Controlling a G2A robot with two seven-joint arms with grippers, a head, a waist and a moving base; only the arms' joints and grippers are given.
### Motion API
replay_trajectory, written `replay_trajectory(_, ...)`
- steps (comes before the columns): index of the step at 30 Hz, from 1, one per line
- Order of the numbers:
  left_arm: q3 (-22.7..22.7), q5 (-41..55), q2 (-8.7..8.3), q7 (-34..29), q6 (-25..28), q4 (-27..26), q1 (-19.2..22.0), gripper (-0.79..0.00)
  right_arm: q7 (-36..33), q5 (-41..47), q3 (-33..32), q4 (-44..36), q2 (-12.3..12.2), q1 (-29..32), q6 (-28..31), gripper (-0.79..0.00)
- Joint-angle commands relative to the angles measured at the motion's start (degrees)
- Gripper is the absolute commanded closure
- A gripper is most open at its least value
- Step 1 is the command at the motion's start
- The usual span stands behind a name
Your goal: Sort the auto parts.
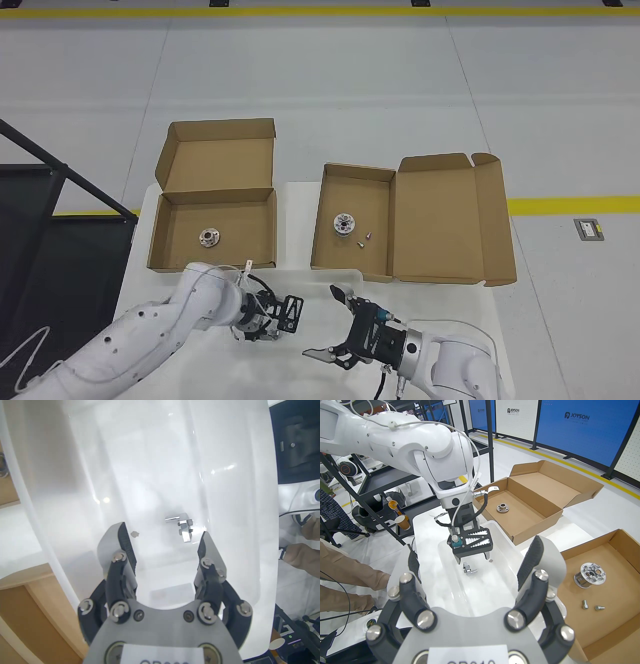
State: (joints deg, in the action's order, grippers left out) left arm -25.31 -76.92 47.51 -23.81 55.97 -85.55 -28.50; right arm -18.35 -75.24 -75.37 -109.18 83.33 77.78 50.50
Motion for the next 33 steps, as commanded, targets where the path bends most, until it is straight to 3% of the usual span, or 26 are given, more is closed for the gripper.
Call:
replay_trajectory(1, 0.8, -0.1, 0.99, 0.0, -0.1, 1.2, 0.1, -0.585, 0.0, 0.0, 0.0, 0.0, 0.0, 0.0, 0.0, -0.785)
replay_trajectory(5, 2.1, -0.1, 2.61, -1.1, 0.8, 3.0, 0.6, -0.613, 0.0, 0.0, 0.0, 0.0, 0.0, 0.0, 0.0, -0.785)
replay_trajectory(14, 3.4, 0.3, 5.36, -4.0, 1.8, 7.2, 1.3, -0.570, 0.0, 0.0, 0.0, 0.0, 0.0, 0.0, 0.0, -0.785)
replay_trajectory(22, 3.8, 0.7, 7.17, -4.7, 1.8, 10.4, 1.6, -0.474, 0.0, 0.0, 0.0, 0.0, 0.0, 0.0, 0.0, -0.785)
replay_trajectory(28, 4.1, 0.5, 8.30, -4.8, 2.0, 12.2, 1.6, -0.456, 0.0, 0.0, 0.0, 0.0, 0.0, 0.0, 0.0, -0.785)
replay_trajectory(33, 4.2, 0.4, 8.98, -4.5, 2.0, 13.4, 1.8, -0.345, 0.0, 0.0, 0.0, 0.0, 0.0, 0.0, 0.0, -0.785)
